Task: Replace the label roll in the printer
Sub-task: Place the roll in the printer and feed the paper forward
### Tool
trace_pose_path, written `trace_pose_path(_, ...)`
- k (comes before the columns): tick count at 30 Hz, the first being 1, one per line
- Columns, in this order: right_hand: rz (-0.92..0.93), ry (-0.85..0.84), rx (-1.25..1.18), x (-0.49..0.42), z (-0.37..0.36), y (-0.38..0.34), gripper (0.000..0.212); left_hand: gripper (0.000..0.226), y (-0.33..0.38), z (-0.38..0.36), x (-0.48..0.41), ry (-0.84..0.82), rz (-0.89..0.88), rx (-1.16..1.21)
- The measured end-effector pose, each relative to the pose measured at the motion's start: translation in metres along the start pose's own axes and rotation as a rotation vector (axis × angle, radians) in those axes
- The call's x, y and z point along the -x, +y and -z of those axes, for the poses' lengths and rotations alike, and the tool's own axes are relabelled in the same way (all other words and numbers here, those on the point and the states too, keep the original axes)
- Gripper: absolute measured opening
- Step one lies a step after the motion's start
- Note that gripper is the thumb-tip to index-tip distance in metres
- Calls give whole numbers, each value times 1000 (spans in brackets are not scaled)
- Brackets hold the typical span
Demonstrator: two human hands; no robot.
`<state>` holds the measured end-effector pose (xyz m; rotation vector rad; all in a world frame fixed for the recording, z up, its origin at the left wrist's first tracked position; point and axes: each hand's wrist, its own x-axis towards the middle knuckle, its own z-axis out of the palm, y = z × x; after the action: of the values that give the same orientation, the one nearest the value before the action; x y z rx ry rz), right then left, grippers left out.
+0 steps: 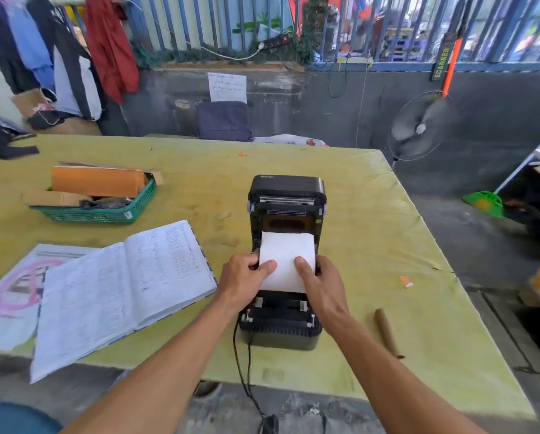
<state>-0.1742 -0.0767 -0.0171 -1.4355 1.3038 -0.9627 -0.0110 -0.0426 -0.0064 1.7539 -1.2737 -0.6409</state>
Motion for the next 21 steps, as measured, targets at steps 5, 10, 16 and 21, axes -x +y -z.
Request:
trace_pose_path(5,1,80,-1,6,-17,3,52,29,-18,5,-8,-39,-25,38)
trace_pose_path(10,9,127,3,-2,-19,8,21,15,-29,-2,-21,-89,-47,100)
trace_pose_path(16,-19,82,-3,-26,-19,19,41,13,-37,-14,-35,-88,-61,132)
trace_pose_path(21,-66,46,6,-40,-23,32,48,13,-43,-17,-41,-83,-43,162)
